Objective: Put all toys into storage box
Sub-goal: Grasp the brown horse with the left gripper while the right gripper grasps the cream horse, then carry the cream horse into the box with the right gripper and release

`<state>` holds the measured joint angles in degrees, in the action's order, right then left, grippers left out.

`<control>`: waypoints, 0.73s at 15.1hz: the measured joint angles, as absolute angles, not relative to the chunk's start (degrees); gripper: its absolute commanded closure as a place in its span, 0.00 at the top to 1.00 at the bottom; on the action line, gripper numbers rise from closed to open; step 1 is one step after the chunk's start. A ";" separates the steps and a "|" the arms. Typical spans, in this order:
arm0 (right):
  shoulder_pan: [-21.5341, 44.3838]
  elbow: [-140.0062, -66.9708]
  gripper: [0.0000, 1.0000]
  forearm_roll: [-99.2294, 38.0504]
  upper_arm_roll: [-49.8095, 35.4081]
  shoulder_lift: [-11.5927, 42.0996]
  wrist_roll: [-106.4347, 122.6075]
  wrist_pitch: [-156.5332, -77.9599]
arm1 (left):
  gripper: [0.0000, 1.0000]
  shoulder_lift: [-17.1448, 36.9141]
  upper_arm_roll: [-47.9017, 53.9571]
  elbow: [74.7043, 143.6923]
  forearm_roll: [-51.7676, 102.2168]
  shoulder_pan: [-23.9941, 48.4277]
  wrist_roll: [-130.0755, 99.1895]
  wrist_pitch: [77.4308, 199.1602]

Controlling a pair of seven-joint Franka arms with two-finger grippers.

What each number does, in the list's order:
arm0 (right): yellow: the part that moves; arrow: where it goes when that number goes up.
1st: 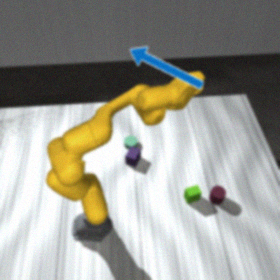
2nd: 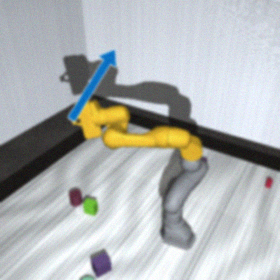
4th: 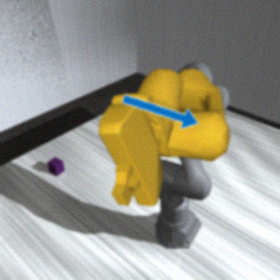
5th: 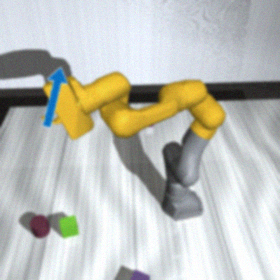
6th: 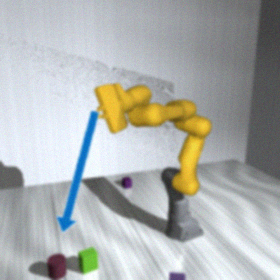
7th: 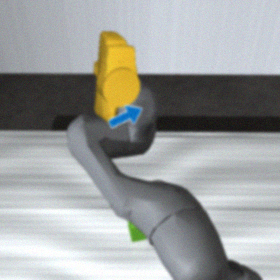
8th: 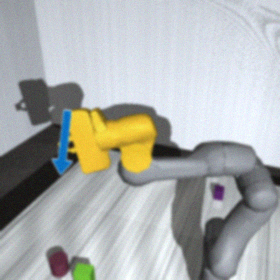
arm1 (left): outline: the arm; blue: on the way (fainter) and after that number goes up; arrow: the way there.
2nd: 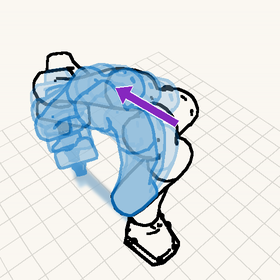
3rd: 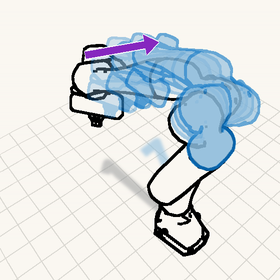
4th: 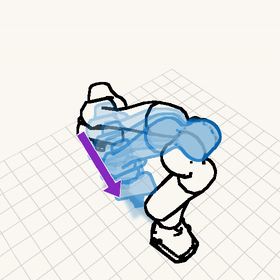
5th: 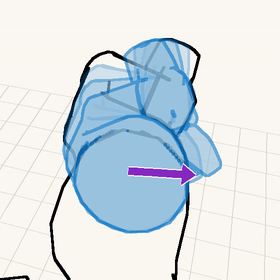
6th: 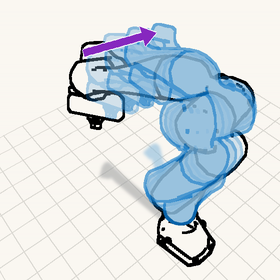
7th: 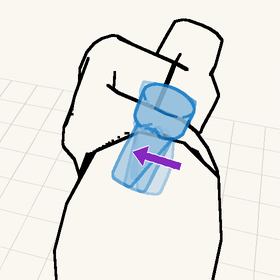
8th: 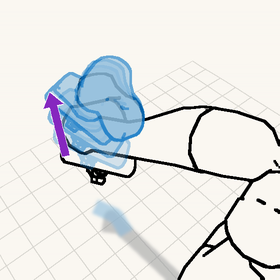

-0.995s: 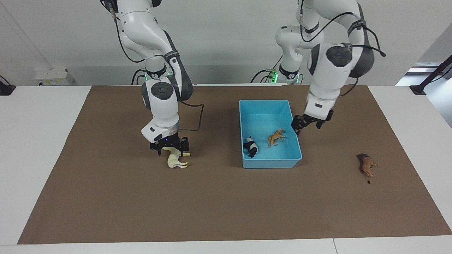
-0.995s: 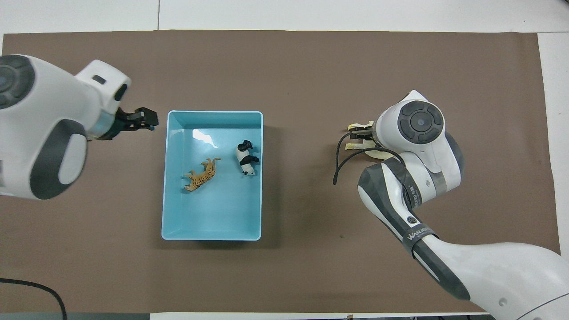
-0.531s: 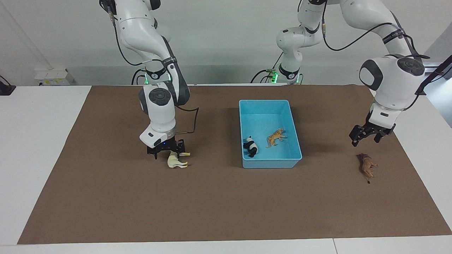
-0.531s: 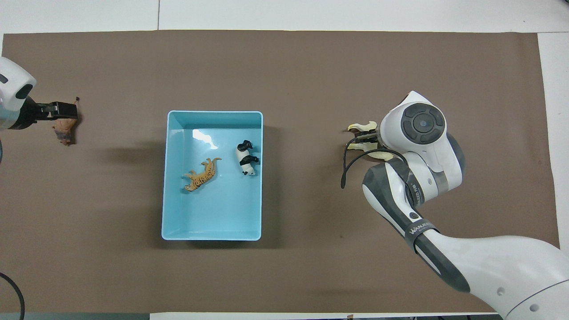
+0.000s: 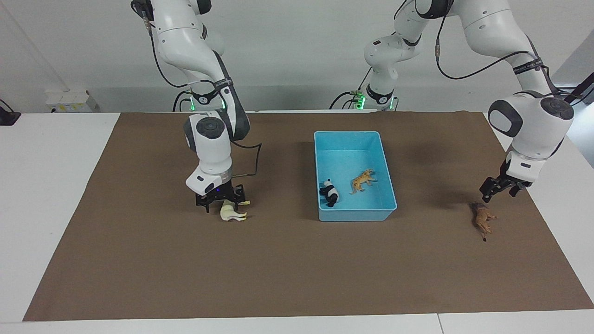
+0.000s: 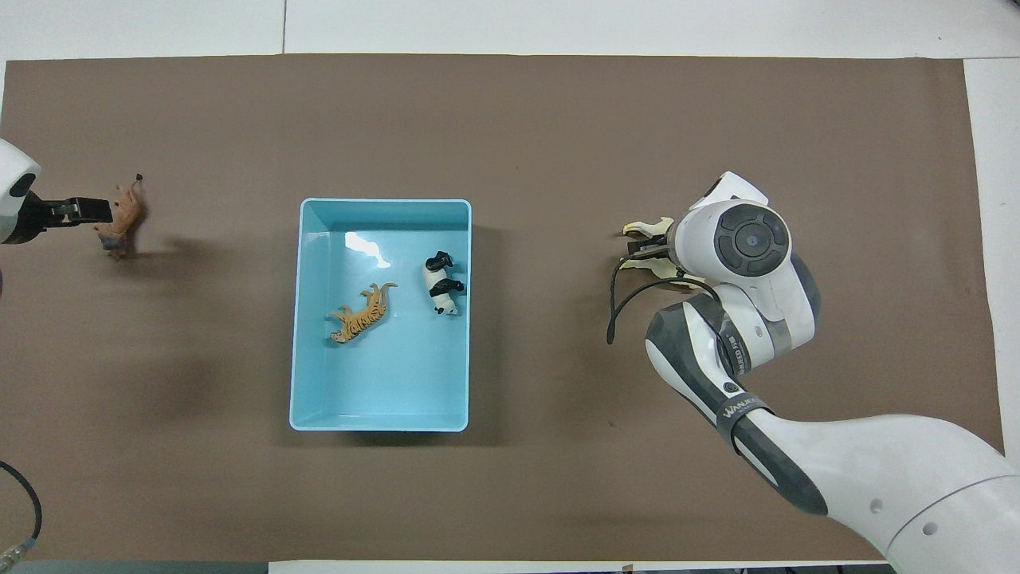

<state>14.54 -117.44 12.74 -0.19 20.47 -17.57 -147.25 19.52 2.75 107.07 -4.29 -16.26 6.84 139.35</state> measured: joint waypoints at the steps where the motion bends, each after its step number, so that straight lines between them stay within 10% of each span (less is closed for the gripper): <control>1: 14.54 -117.41 0.00 12.69 -0.24 20.66 -17.57 -147.62 | 1.00 20.51 2.85 107.08 -4.29 -16.26 6.84 140.48; 9: 14.62 -108.23 0.00 2.96 -1.45 18.93 -21.15 -132.84 | 1.00 22.07 2.73 112.25 -4.29 -16.44 6.84 145.70; 11: 14.79 -99.10 0.00 -5.39 -2.82 17.65 -23.22 -123.15 | 0.70 22.07 2.73 113.73 -4.29 -16.62 6.84 146.77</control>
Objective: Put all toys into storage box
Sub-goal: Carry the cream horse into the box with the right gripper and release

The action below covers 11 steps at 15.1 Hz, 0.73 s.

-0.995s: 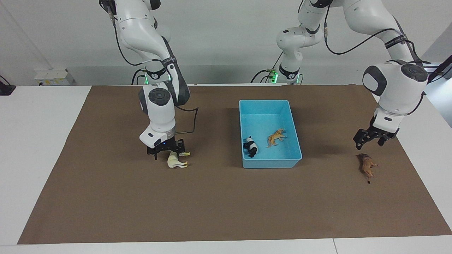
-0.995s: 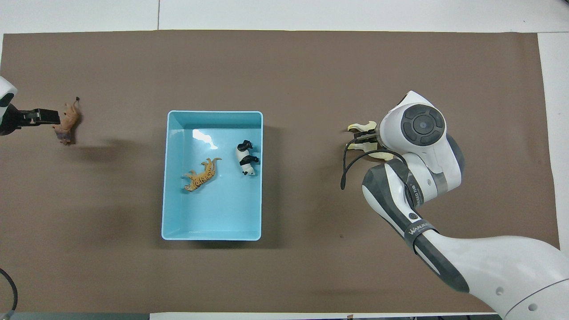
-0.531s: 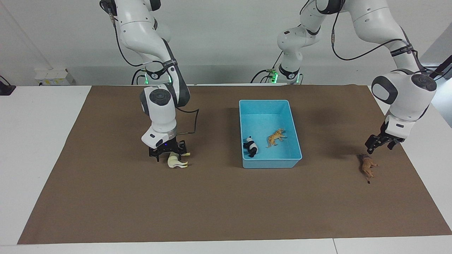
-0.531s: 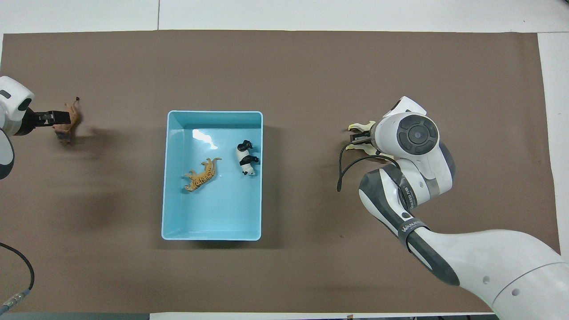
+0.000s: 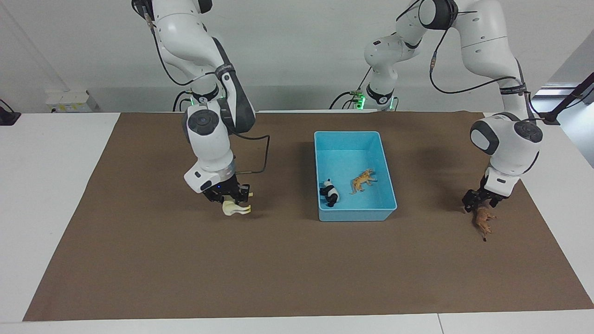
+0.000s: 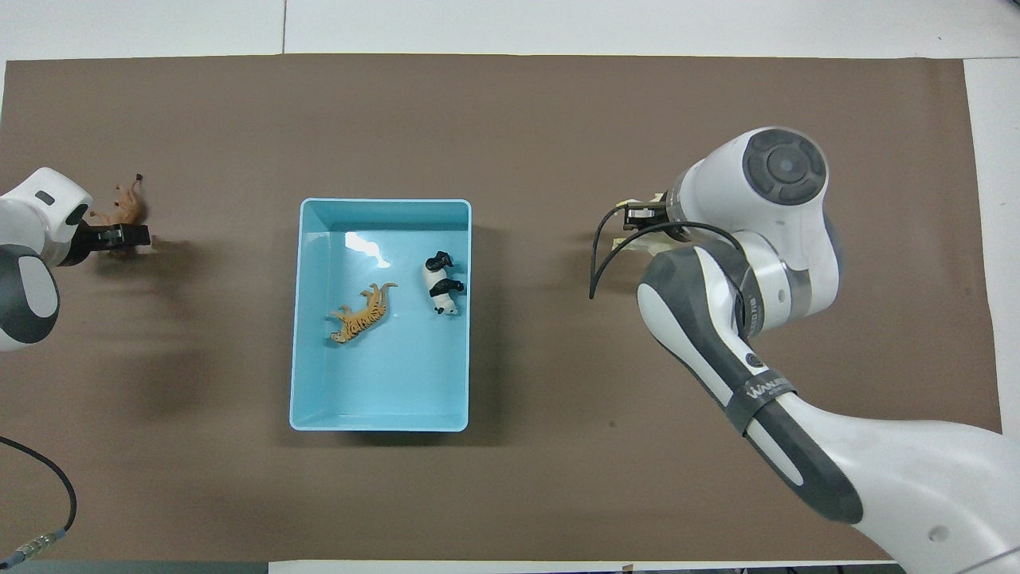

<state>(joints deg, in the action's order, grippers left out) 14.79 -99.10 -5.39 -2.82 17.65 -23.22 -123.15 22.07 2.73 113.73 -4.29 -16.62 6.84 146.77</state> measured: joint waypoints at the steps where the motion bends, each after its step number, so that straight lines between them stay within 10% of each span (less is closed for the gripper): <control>1: 15.37 -93.88 0.00 -8.67 -3.34 17.18 -26.41 -119.50 | 0.42 22.07 2.73 113.90 -4.29 -16.81 6.84 146.79; 3: 19.04 -86.00 0.00 -12.59 -3.69 17.24 -36.35 -117.49 | 0.00 22.05 2.73 113.89 -4.28 -17.04 6.84 146.80; 10: 35.30 -84.15 0.00 -21.09 -3.98 25.64 -63.89 -147.90 | 0.00 21.69 2.87 111.91 -4.27 -17.04 6.81 145.33; 11: 36.26 -84.19 0.21 -21.13 -3.97 26.84 -64.96 -149.19 | 0.00 21.68 2.96 110.73 -4.27 -17.00 6.81 143.73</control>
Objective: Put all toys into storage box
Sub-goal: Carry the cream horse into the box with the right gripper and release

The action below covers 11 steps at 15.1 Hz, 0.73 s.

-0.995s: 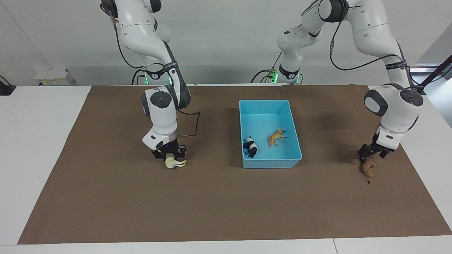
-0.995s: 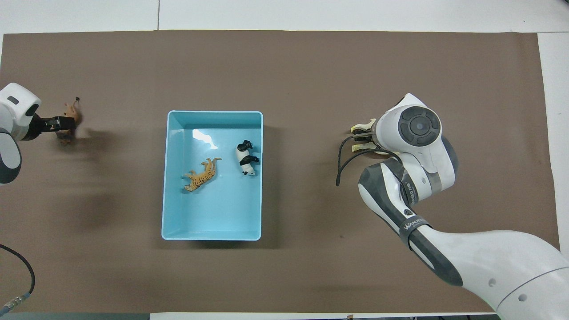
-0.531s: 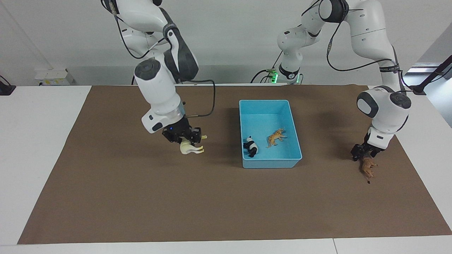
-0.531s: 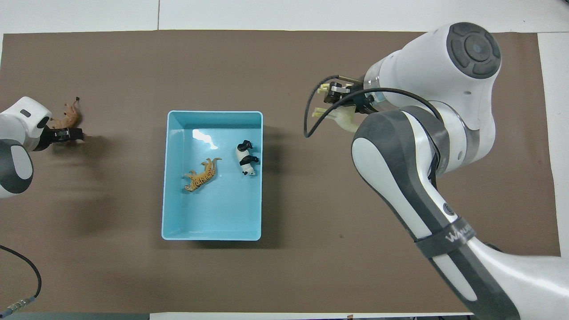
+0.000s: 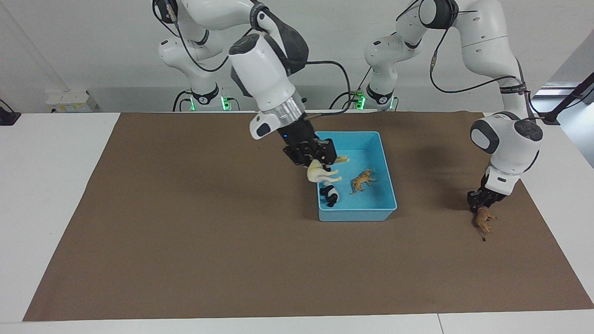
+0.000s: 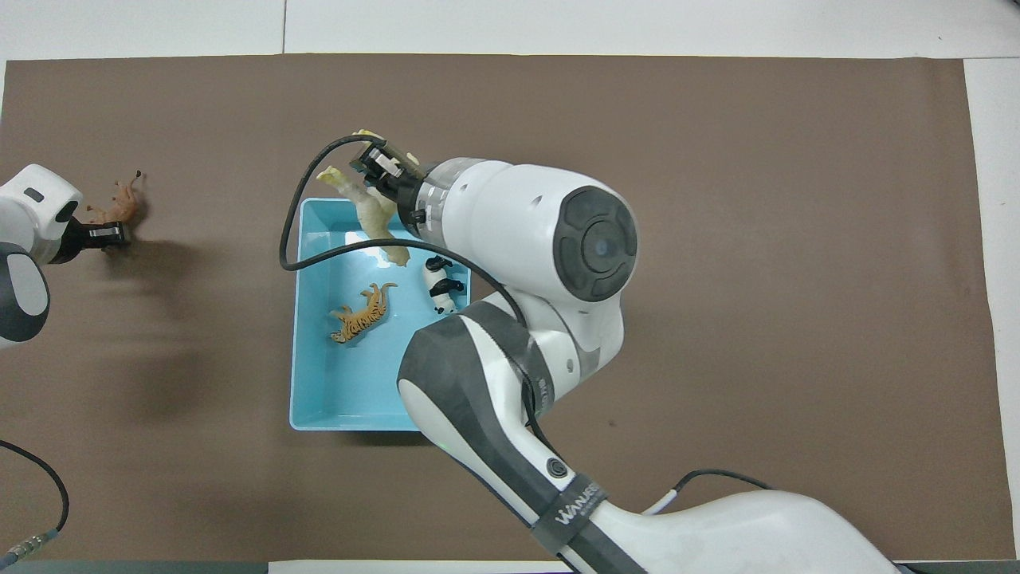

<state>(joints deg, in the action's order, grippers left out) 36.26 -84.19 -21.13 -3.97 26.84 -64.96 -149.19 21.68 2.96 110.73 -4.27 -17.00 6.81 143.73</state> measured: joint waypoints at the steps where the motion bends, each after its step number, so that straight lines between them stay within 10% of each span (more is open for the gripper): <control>1: 36.73 -84.21 0.99 -21.18 -3.98 27.74 -65.52 -149.69 | 0.00 21.64 3.07 109.20 -4.27 -16.94 6.81 141.69; 11: 37.26 -84.18 1.00 -21.47 -3.81 27.67 -74.31 -147.38 | 0.00 12.96 4.31 103.32 -4.21 -4.77 -14.52 122.47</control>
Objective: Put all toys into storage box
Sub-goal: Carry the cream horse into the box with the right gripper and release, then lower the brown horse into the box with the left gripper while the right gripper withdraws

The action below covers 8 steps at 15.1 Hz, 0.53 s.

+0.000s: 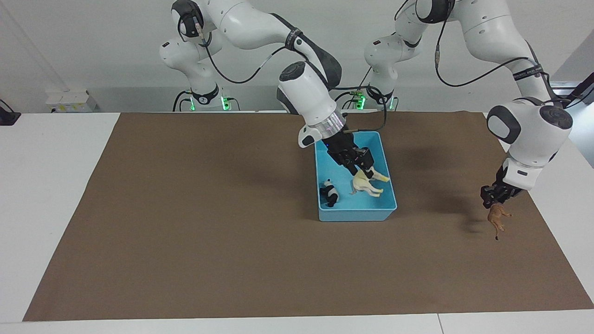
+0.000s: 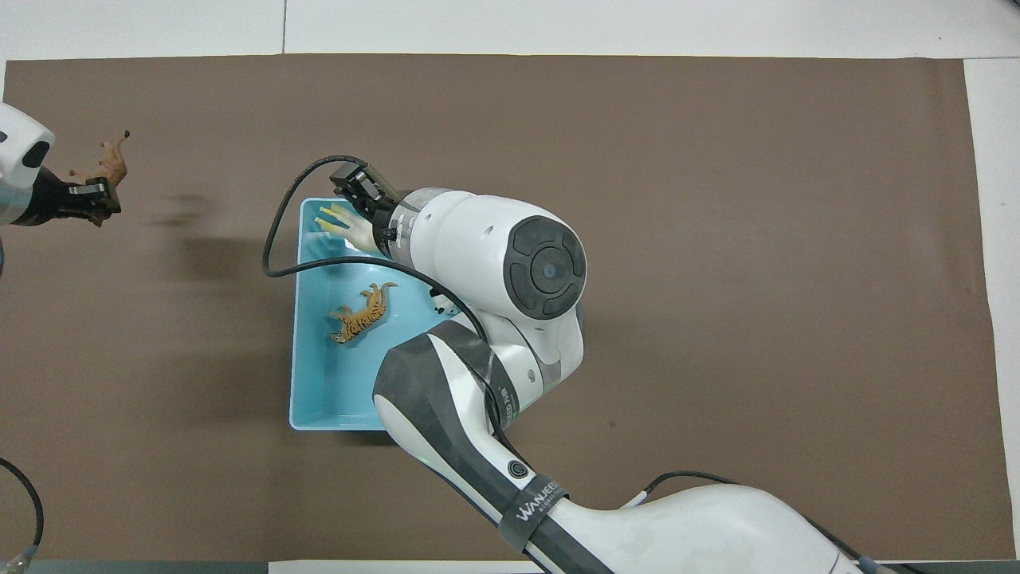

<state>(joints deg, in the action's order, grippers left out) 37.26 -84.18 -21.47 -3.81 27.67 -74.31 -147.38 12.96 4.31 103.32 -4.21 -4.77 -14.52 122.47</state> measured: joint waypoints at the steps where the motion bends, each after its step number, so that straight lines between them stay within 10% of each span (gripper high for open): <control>1: 37.02 -84.14 1.00 -21.47 -3.53 27.32 -74.31 -145.77 | 0.00 12.65 4.35 103.32 -4.22 -2.24 -18.14 120.92; 8: 25.46 -83.38 1.00 -13.53 -2.21 20.69 -63.30 -127.01 | 0.00 7.85 4.55 103.49 -4.22 12.73 -36.87 109.36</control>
<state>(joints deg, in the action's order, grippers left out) 25.46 -83.38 -13.53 -2.21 20.69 -63.30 -127.01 7.85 4.55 103.49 -4.22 12.73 -36.87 109.36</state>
